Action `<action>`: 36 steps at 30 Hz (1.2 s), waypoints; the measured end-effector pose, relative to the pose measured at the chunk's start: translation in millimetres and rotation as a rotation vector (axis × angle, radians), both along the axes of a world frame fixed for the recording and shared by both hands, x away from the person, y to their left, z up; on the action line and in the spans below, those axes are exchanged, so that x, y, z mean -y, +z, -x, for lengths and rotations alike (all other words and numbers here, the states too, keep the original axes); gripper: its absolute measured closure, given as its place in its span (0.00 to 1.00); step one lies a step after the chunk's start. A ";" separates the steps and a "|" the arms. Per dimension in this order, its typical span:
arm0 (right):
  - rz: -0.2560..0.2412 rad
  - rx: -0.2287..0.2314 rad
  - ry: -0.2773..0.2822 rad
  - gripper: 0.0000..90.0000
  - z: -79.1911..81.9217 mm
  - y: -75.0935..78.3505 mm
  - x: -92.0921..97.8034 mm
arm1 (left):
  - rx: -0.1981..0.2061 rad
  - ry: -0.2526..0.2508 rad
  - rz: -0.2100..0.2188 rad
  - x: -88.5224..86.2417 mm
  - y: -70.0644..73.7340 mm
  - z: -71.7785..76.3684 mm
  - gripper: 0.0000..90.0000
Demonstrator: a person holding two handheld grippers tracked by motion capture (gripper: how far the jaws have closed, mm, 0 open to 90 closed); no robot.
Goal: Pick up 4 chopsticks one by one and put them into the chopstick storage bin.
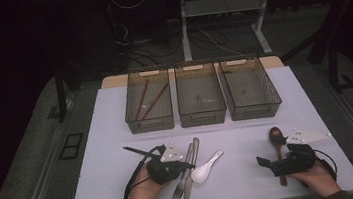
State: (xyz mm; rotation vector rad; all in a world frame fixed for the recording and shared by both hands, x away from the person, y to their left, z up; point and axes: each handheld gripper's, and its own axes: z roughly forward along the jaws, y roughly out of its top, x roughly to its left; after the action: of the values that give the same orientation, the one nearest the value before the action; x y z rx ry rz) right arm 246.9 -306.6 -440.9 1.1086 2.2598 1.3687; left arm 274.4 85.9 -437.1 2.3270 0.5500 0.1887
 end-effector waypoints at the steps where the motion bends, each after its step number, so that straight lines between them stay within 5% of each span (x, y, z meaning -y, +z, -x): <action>1: 0.002 -0.001 0.001 0.03 0.0 0.0 -0.1 | 0.002 0.002 0.000 0.5 -0.4 -2.6 0.99; 36: -0.003 -0.003 0.000 0.03 -0.3 -0.4 0.4 | 0.014 0.066 0.031 12.8 -5.3 -59.2 0.99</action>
State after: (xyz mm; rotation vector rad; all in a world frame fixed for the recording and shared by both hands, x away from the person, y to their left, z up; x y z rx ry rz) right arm 247.2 -307.1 -441.3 1.1128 2.2605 1.3714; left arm 333.6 73.1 -442.5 2.2778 0.6198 0.2256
